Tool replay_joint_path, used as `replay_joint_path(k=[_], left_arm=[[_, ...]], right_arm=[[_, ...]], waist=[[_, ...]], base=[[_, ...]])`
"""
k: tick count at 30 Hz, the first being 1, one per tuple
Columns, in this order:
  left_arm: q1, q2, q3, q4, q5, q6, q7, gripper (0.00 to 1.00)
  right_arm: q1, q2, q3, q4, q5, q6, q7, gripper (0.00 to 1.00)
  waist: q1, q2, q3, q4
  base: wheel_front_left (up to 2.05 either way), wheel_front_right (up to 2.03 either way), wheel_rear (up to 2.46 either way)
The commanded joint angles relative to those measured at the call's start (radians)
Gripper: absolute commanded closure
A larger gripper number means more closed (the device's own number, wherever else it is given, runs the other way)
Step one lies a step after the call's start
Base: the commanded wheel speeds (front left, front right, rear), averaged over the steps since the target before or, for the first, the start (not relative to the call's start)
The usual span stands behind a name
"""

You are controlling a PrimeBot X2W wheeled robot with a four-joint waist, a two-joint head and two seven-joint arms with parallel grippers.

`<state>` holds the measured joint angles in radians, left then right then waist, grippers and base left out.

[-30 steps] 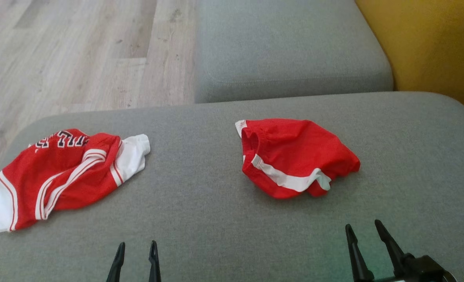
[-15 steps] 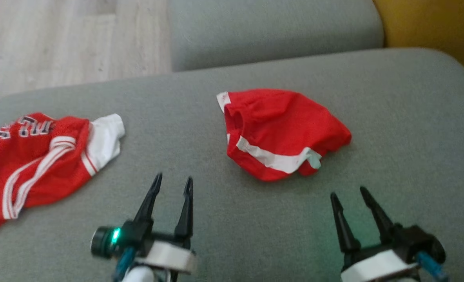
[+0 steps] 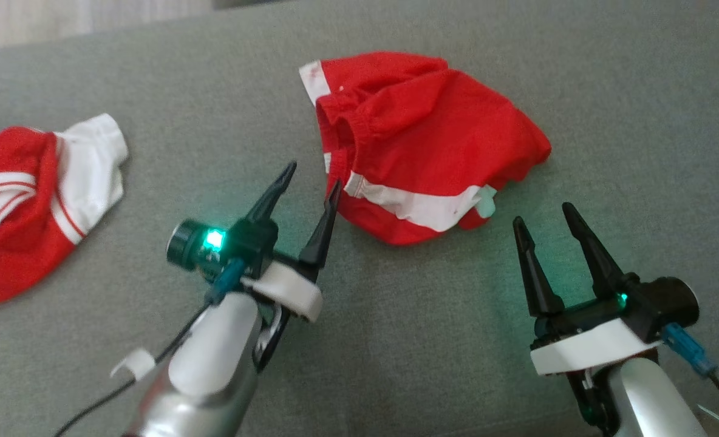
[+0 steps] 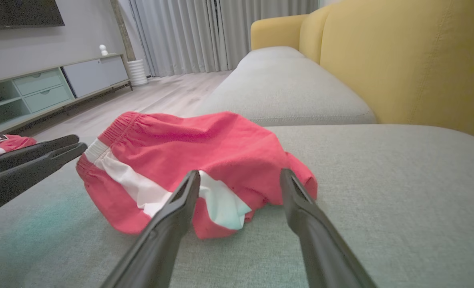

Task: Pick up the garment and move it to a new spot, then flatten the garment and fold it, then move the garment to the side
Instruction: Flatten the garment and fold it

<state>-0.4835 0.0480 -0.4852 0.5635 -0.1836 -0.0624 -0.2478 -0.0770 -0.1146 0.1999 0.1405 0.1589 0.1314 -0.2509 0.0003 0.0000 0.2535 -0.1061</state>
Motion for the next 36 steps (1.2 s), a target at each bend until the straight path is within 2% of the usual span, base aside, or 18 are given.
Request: replay_joint_path(k=[1,7,11,19,23,31,36], left_arm=[[-0.049,0.002,0.019,-0.011,0.008,-0.005,-0.003,0.0],[-0.124,0.002,-0.01,0.056,0.001,-0.024,-0.004,0.0],[-0.135,0.004,-0.012,0.062,-0.001,-0.022,-0.008,0.0],[-0.067,0.03,0.026,-0.116,0.0,0.03,-0.013,0.0],[0.016,0.046,0.029,-0.268,-0.017,0.022,-0.013,0.0],[0.06,0.075,-0.026,-0.27,-0.027,-0.009,0.115,0.0],[0.05,0.076,-0.039,-0.266,-0.046,-0.024,0.135,0.01]], right_arm=[[-0.031,-0.015,0.028,-0.037,0.009,-0.001,-0.011,0.0],[-0.043,-0.03,0.044,-0.05,0.017,-0.001,-0.011,0.0],[-0.05,-0.025,0.051,-0.049,0.018,-0.001,-0.011,0.0],[-0.05,0.001,0.038,-0.054,0.014,-0.001,-0.011,0.0],[-0.05,0.005,0.036,-0.056,0.011,-0.001,-0.011,0.0],[-0.053,0.005,0.038,-0.056,0.006,-0.001,-0.011,0.0],[-0.06,0.001,0.041,-0.052,-0.001,-0.001,-0.011,0.0]], waist=[[-0.0003,0.0,0.045,-0.015],[-0.0003,0.0,0.086,-0.034],[-0.0003,0.0,0.094,-0.05],[-0.0003,0.0,0.094,-0.073],[-0.0003,0.0,0.097,-0.082],[-0.0003,0.0,0.103,-0.087],[-0.0003,0.0,0.105,-0.098]], base=[[0.0,0.0,0.0],[0.0,0.0,0.0],[0.0,0.0,0.0],[0.0,0.0,0.0],[0.0,0.0,0.0],[0.0,0.0,0.0],[0.0,0.0,0.0]])
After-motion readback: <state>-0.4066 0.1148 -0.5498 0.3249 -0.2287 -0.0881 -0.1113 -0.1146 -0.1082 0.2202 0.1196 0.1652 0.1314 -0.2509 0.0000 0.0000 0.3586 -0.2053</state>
